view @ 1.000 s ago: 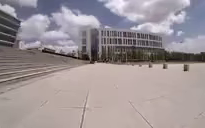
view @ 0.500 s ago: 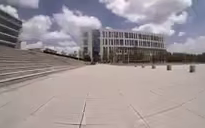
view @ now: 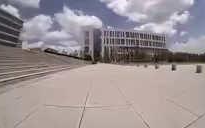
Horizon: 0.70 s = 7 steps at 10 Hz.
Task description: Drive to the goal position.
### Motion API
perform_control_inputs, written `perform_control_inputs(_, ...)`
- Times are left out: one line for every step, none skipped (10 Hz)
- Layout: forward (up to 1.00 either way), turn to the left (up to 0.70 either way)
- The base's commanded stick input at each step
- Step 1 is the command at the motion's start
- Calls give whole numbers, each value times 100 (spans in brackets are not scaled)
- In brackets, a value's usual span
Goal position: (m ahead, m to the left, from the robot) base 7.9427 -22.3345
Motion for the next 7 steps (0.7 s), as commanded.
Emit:
perform_control_inputs(70, -2)
perform_control_inputs(70, -2)
perform_control_inputs(70, -2)
perform_control_inputs(70, -2)
perform_control_inputs(70, -2)
perform_control_inputs(70, -2)
perform_control_inputs(70, -2)
